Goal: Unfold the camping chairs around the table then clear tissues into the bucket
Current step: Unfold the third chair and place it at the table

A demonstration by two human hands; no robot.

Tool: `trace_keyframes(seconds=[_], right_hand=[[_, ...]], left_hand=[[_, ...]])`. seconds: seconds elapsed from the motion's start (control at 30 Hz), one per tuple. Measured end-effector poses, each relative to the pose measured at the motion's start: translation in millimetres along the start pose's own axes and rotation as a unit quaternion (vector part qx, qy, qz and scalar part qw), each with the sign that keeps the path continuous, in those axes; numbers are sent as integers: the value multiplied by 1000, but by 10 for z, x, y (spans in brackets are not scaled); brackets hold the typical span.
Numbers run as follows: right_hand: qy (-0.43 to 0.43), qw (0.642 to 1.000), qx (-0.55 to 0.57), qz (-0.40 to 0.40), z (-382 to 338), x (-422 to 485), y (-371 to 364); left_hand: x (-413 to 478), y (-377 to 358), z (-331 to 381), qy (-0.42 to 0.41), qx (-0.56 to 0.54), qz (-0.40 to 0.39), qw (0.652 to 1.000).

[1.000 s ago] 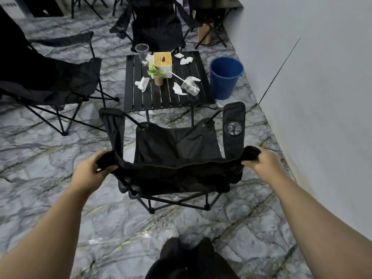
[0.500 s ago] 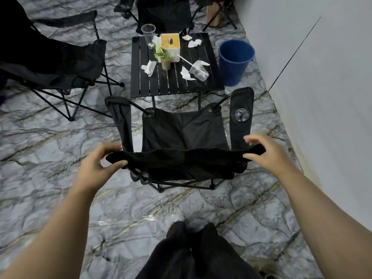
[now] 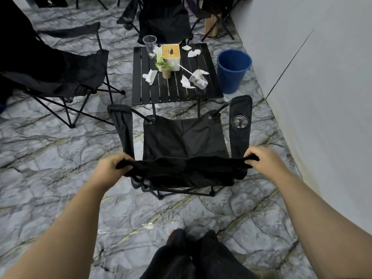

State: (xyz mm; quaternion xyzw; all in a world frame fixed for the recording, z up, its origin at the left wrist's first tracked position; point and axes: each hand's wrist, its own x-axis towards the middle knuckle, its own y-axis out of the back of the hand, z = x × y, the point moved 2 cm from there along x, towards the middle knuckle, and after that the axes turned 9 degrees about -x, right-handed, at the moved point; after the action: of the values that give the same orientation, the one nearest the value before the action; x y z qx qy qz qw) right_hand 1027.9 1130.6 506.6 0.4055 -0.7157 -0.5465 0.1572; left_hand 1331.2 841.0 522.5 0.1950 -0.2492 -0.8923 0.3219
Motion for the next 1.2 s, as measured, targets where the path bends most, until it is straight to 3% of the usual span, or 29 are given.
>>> trace_keyframes(seconds=[0.27, 0.47, 0.53, 0.63, 0.73, 0.83, 0.93, 1.03, 1.2], right_hand=[[-19, 999, -5, -37, 75, 0, 83], [-18, 988, 8, -156, -223, 57, 242], [-9, 985, -3, -173, -407, 97, 211], [22, 977, -46, -206, -812, 259, 88], [72, 973, -62, -209, -1475, 491, -85], [147, 961, -118, -201, -2379, 625, -337], [226, 936, -192, -189, -3301, 575, -630], [316, 894, -257, -187, -4050, 349, -904], [406, 791, -355, -288, -4604, 36, -1587]], left_hand=[[59, 145, -127, 41, 28, -24, 998], [152, 58, 71, 77, -9, -68, 995], [134, 37, 134, 85, -59, -38, 994], [32, 53, 81, 85, -69, 73, 991], [-165, 74, -114, 167, -107, 185, 962], [-393, 105, -289, 267, -51, 192, 943], [-650, 238, -491, 315, 41, 141, 938], [-991, 514, -707, 367, 47, 153, 916], [-1548, 931, -1098, 417, 57, 183, 888]])
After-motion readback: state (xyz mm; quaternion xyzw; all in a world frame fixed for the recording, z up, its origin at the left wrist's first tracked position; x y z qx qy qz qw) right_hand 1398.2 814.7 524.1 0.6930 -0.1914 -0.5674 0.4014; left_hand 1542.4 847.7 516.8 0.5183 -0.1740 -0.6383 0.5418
